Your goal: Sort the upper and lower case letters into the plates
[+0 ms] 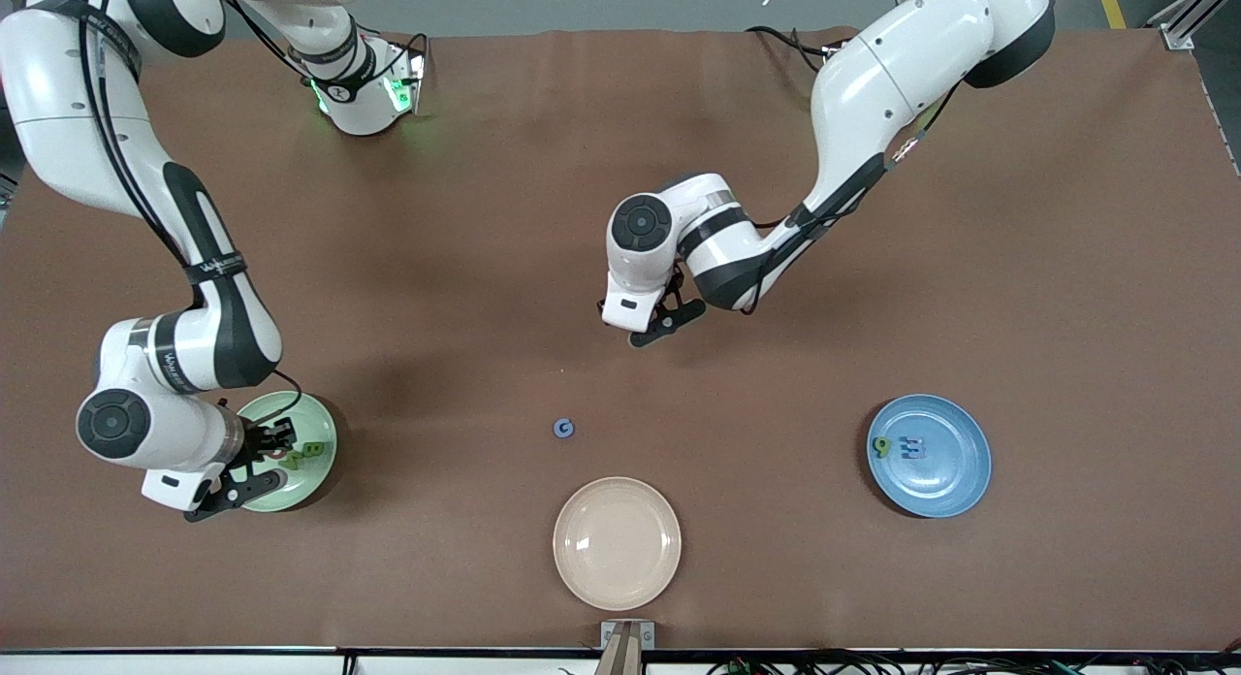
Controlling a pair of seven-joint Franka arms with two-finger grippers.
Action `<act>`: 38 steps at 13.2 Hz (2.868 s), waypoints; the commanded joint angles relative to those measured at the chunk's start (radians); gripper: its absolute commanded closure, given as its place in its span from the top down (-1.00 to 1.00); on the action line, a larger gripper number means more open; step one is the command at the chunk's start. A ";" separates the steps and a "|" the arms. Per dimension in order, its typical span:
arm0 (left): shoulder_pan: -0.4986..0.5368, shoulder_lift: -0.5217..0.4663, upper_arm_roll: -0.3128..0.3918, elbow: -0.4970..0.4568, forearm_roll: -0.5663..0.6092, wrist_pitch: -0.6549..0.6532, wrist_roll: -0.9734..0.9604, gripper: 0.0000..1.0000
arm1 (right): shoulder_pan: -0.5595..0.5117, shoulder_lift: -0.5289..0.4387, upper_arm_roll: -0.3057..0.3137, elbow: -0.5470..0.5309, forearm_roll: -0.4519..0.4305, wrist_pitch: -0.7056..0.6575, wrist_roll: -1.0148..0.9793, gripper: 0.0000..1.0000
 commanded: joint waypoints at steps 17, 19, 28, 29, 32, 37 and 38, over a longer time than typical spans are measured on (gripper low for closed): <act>-0.053 0.016 0.058 -0.066 0.022 0.139 -0.407 0.41 | 0.195 0.004 0.116 -0.009 0.065 0.193 0.475 1.00; -0.056 0.019 0.060 -0.064 0.022 0.140 -0.407 0.33 | 0.265 0.004 0.114 -0.010 0.061 0.264 0.570 1.00; -0.064 0.019 0.078 -0.060 0.039 0.139 -0.384 -1.00 | 0.540 0.091 -0.016 -0.013 0.046 0.515 0.741 1.00; -0.054 0.005 0.092 -0.057 0.086 0.136 -0.384 -1.00 | 0.596 0.102 -0.063 -0.010 0.046 0.517 0.778 1.00; 0.068 -0.030 0.078 0.008 0.111 -0.016 -0.164 -1.00 | 0.655 0.117 -0.114 -0.010 0.048 0.517 0.796 0.98; 0.277 -0.058 0.075 0.094 0.108 -0.073 0.227 -1.00 | 0.677 0.150 -0.119 -0.004 0.045 0.569 0.813 0.68; 0.313 -0.058 0.075 0.100 0.107 -0.073 0.295 -1.00 | 0.677 0.151 -0.119 -0.003 0.045 0.572 0.813 0.60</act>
